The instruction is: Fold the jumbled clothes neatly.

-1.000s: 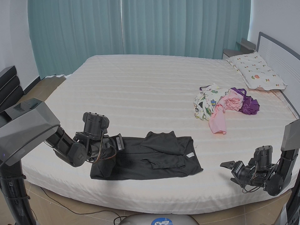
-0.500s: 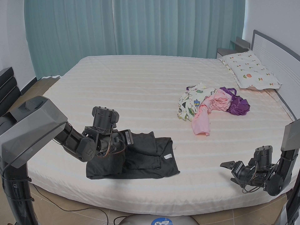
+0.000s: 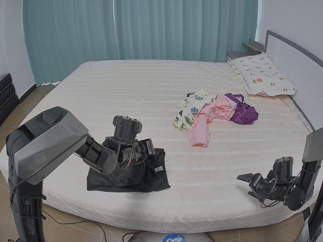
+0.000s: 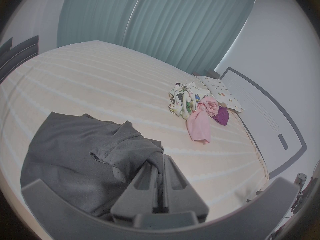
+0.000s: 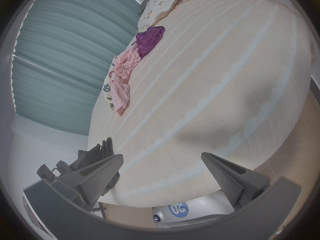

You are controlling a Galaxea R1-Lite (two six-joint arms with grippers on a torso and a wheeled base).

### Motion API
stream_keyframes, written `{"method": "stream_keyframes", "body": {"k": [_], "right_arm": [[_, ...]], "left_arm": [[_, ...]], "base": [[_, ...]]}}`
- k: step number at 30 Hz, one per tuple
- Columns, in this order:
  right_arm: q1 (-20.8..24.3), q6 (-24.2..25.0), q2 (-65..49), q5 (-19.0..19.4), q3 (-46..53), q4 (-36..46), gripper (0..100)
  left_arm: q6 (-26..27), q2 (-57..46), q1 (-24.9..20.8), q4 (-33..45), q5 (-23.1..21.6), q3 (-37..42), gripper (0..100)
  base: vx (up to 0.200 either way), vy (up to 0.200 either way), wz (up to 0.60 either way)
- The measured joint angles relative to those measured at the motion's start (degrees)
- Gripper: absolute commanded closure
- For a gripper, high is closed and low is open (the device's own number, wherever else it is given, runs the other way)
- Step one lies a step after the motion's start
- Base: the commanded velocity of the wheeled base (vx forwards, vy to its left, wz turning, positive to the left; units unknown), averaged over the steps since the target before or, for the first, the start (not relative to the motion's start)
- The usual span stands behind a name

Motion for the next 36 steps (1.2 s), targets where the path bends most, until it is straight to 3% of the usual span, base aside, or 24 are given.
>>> {"method": "stream_keyframes", "body": {"k": [3, 4, 16, 28, 36], "right_arm": [[0.1, 0.0, 0.0, 0.0, 0.0, 0.0, 0], [0.1, 0.0, 0.0, 0.0, 0.0, 0.0, 0], [0.2, 0.0, 0.2, 0.0, 0.1, 0.0, 0], [0.6, 0.1, 0.2, -0.2, 0.2, 0.0, 0], [0.8, 0.1, 0.2, -0.3, 0.2, 0.0, 0]], "left_arm": [[-2.2, 1.3, 0.0, 0.1, 1.0, -1.1, 100], [-3.1, 1.8, 0.0, 0.1, 1.2, -1.8, 0], [-13.8, 2.9, -1.6, 0.9, 1.0, -5.4, 0], [-14.0, 0.2, -2.6, 3.7, 0.0, -8.6, 0], [-10.6, 2.0, -2.3, 3.6, 3.6, -9.6, 0]], "base": [[0.000, 0.000, 0.00], [0.000, 0.000, 0.00], [0.000, 0.000, 0.00], [0.000, 0.000, 0.00], [0.000, 0.000, 0.00]]}}
